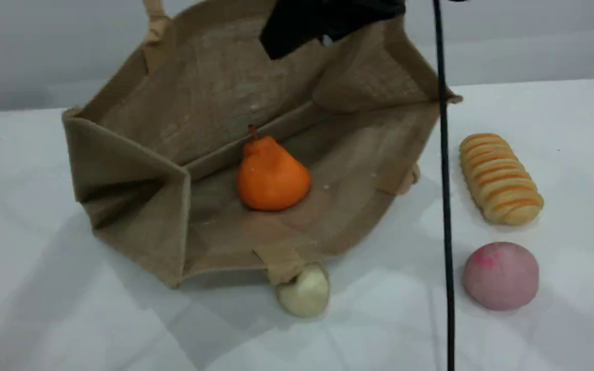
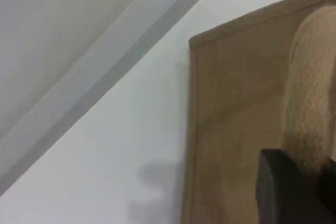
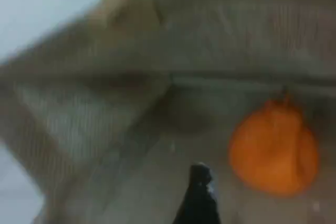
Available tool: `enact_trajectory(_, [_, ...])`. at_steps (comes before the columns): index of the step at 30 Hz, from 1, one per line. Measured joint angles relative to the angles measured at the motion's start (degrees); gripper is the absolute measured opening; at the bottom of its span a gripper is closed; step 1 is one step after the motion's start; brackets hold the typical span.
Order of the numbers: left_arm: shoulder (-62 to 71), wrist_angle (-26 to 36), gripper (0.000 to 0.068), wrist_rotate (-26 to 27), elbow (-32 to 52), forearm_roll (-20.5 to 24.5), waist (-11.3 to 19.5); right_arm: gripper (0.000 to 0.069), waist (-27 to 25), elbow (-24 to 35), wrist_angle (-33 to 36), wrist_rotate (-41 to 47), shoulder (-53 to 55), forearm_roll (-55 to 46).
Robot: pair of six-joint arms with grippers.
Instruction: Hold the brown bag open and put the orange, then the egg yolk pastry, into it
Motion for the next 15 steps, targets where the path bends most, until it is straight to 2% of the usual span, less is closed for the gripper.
enact_trajectory(7, [0.0, 0.0, 0.0088, -1.2, 0.0, -0.1, 4.7, 0.0533, 0.0, 0.0, 2.5, 1.9, 0.2, -1.2])
enact_trajectory(12, [0.0, -0.1, 0.0088, -0.4, 0.0, -5.0, 8.2, 0.0533, 0.1, 0.0, 2.8, 2.5, 0.5, -1.1])
enact_trajectory(15, [0.0, -0.2, 0.0088, 1.8, 0.0, -7.9, 8.7, 0.0533, 0.1, 0.0, 3.8, 2.5, 1.7, -1.1])
